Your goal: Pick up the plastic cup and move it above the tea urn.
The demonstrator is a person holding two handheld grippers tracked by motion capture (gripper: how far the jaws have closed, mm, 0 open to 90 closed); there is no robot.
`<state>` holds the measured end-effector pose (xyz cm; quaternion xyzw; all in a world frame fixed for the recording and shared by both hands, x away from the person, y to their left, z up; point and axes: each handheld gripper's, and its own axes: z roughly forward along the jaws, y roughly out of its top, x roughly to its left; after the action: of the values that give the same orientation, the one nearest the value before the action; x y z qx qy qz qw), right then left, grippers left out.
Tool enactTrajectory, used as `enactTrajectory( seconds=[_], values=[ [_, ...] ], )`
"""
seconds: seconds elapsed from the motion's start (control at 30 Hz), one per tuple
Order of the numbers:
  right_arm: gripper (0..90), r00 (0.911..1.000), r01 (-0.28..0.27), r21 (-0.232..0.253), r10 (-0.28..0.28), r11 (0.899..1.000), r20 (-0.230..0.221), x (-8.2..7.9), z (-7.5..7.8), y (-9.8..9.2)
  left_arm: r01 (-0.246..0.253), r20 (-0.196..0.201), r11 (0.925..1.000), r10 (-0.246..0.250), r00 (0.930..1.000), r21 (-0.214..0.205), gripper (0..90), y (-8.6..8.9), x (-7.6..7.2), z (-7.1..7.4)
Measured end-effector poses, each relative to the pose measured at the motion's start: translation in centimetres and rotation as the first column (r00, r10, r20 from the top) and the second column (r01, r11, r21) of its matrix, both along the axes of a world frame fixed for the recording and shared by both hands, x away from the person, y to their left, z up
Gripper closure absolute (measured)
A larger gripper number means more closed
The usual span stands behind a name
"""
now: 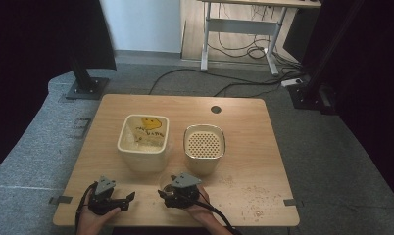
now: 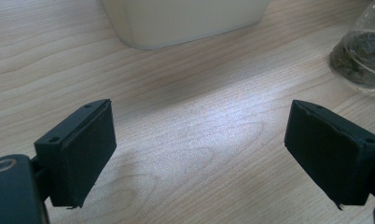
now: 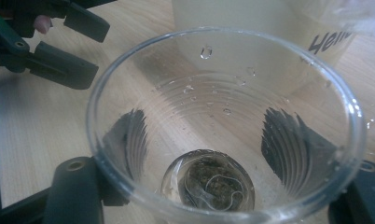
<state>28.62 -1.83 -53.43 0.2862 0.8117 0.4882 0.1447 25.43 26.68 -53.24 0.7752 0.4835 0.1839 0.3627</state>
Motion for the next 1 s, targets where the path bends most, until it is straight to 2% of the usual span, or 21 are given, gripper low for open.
enactTrajectory(
  seconds=[0.1,0.17,0.2,0.33,0.37,0.4,0.43,0.57,0.77,1.0],
  values=[
    [35.1,0.9999,0.013,0.04,-0.013,0.999,-0.002,0.1,0.4,-0.9,0.002,-0.001,1.0,-0.002,1.0,-0.001,8.5,-0.1,0.0,0.0],
    [35.2,0.9999,0.016,0.047,-0.016,0.999,0.001,0.1,0.6,-1.2,0.003,-0.002,1.0,-0.003,1.0,0.0,8.5,-0.1,-0.1,0.0],
    [35.1,0.9996,0.023,0.069,-0.024,0.997,0.012,-0.2,1.4,-2.1,0.003,-0.002,1.0,-0.003,1.0,0.0,8.6,-0.1,-0.1,0.0],
    [35.1,0.9991,0.033,0.097,-0.035,0.995,0.022,-0.4,2.4,-3.4,0.004,-0.003,1.0,-0.004,1.0,-0.001,8.6,0.0,-0.1,0.0],
    [35.2,0.9983,0.048,0.105,-0.051,0.993,0.029,-0.4,3.1,-4.5,0.005,-0.004,1.0,-0.005,1.0,-0.002,8.6,0.0,-0.1,0.0],
    [35.2,0.9983,0.048,0.105,-0.051,0.993,0.029,-0.4,3.1,-4.5,0.005,-0.004,1.0,-0.005,1.0,-0.002,8.6,0.0,-0.1,0.0],
    [35.1,0.9972,0.06,0.127,-0.065,0.99,0.035,-0.3,3.8,-5.6,0.006,-0.008,1.0,-0.006,1.0,-0.002,8.6,0.1,0.0,0.0],
    [35.1,0.9951,0.084,0.155,-0.091,0.984,0.04,-0.1,4.8,-7.4,0.006,-0.01,1.0,-0.006,0.9999,-0.005,8.6,0.1,0.0,-0.1],
    [35.1,0.9916,0.103,0.191,-0.116,0.976,0.057,0.0,6.2,-9.3,0.007,-0.014,1.0,-0.007,0.9999,-0.004,8.6,0.2,0.0,-0.1],
    [35.3,0.9896,0.106,0.213,-0.124,0.971,0.073,-0.1,7.8,-10.4,0.004,-0.02,0.9999,-0.004,0.9998,-0.014,9.3,0.5,0.1,-0.2]
  ],
)
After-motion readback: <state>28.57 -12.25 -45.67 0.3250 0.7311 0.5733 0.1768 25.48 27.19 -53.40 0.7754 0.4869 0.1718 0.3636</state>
